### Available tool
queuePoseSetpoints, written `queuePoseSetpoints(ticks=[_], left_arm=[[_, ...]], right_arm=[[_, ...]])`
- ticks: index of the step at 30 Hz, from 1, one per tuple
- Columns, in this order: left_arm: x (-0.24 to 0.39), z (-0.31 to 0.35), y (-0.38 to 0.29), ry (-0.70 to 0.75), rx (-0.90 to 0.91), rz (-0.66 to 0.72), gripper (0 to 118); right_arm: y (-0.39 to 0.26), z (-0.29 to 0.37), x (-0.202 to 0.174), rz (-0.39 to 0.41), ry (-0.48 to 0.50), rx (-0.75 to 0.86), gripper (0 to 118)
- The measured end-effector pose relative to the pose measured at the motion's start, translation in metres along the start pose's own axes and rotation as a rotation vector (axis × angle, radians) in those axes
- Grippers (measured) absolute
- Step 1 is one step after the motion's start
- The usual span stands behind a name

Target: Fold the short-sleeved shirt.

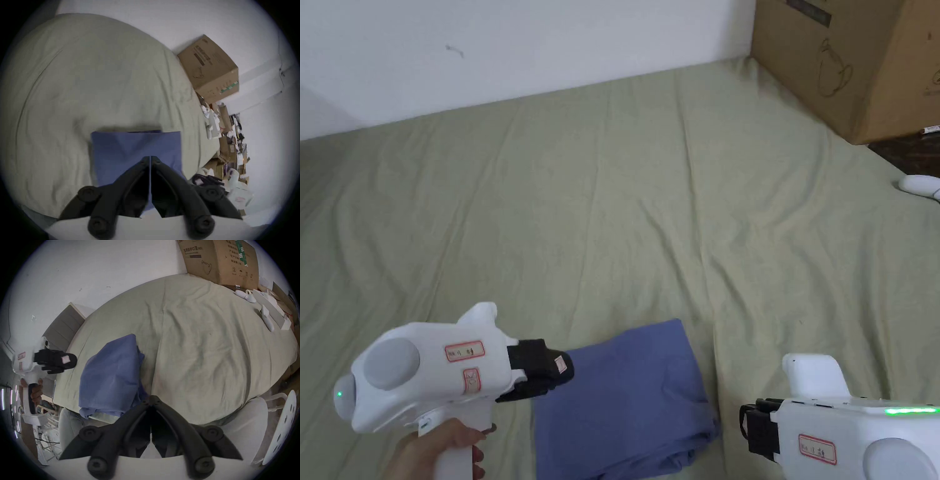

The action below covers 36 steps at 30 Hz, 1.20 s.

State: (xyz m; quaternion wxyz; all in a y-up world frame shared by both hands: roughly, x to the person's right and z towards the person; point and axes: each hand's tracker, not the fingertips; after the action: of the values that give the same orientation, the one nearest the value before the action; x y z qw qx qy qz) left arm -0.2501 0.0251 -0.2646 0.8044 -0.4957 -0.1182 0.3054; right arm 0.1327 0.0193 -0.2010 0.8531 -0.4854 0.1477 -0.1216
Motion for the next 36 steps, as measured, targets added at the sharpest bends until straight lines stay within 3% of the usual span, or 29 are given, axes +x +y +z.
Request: queuePoseSetpoints(ticks=[4, 8, 11, 17, 20, 24, 28, 36], left_arm=[[-0.002, -0.026, -0.015, -0.076, -0.081, 0.054, 2], [0.024, -0.059, -0.028, -0.091, -0.132, -0.052, 2], [0.040, -0.082, -0.037, -0.140, -0.178, -0.055, 2], [0.069, -0.116, -0.044, -0.071, -0.228, -0.147, 1], [0.080, -0.117, -0.044, -0.070, -0.235, -0.197, 1], [0.093, -0.128, -0.049, -0.128, -0.260, -0.157, 1], [0.111, -0.141, -0.065, -0.109, -0.306, -0.254, 1], [0.096, -0.101, -0.051, -0.161, -0.238, -0.227, 0]], right_arm=[[-0.003, -0.001, -0.004, 0.015, 0.005, -0.009, 0], [-0.004, -0.002, 0.002, 0.005, -0.005, -0.016, 0], [-0.003, 0.000, 0.009, -0.008, -0.014, -0.013, 0], [-0.003, 0.005, 0.022, -0.050, -0.012, -0.001, 0], [-0.003, 0.006, 0.026, -0.072, -0.013, 0.006, 0], [-0.003, 0.005, 0.026, -0.074, -0.019, 0.004, 0], [-0.004, 0.006, 0.023, -0.063, -0.018, -0.003, 0], [-0.002, 0.014, 0.021, -0.053, -0.041, 0.010, 0]])
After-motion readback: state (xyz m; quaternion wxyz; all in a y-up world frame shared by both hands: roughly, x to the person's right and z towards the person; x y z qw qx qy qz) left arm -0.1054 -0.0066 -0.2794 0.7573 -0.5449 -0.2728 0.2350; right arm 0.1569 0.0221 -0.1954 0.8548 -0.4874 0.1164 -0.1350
